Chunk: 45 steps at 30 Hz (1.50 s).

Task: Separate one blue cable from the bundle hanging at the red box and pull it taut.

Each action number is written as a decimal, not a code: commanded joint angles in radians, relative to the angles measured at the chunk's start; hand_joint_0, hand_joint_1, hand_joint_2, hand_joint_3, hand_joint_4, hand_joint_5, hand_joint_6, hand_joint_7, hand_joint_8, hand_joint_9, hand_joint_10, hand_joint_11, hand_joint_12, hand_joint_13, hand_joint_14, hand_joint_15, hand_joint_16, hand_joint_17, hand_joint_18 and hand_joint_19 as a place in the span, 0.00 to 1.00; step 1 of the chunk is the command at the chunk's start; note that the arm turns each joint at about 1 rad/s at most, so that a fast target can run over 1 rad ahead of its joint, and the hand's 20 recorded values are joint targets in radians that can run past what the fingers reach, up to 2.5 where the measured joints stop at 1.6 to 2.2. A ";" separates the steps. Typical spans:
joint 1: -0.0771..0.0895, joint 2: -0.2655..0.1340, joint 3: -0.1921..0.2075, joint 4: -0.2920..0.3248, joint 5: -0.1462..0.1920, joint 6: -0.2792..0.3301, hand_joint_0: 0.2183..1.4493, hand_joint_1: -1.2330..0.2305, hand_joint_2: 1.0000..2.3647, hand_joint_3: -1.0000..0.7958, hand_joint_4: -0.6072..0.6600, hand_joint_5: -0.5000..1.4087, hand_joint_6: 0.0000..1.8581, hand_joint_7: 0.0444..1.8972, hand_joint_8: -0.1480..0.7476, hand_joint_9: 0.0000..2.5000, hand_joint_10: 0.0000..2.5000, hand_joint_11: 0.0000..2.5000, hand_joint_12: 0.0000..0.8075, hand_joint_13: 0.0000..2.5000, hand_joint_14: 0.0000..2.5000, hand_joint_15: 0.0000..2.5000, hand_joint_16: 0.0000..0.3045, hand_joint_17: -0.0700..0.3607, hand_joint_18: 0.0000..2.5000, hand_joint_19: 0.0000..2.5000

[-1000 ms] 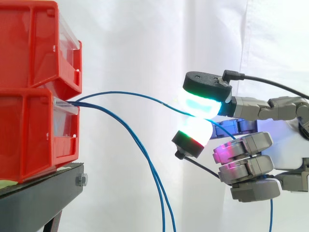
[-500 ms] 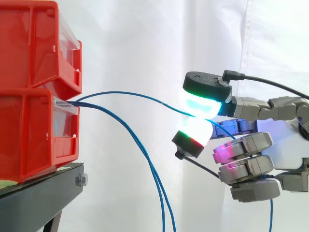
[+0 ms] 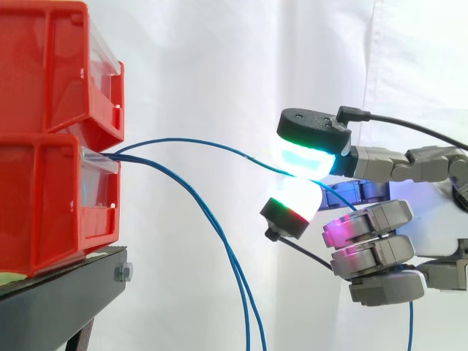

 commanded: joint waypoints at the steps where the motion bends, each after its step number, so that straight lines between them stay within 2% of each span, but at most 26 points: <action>1: 0.000 0.000 0.000 0.000 0.000 0.000 0.47 0.32 0.02 0.44 0.52 0.14 0.51 0.75 0.49 0.33 0.90 0.47 0.41 0.29 1.00 0.59 0.09 0.30 0.51 0.83; 45: 0.000 0.000 0.000 0.000 0.000 0.000 0.47 0.32 0.02 0.43 0.51 0.14 0.51 0.75 0.49 0.34 0.90 0.48 0.40 0.29 1.00 0.60 0.09 0.30 0.51 0.83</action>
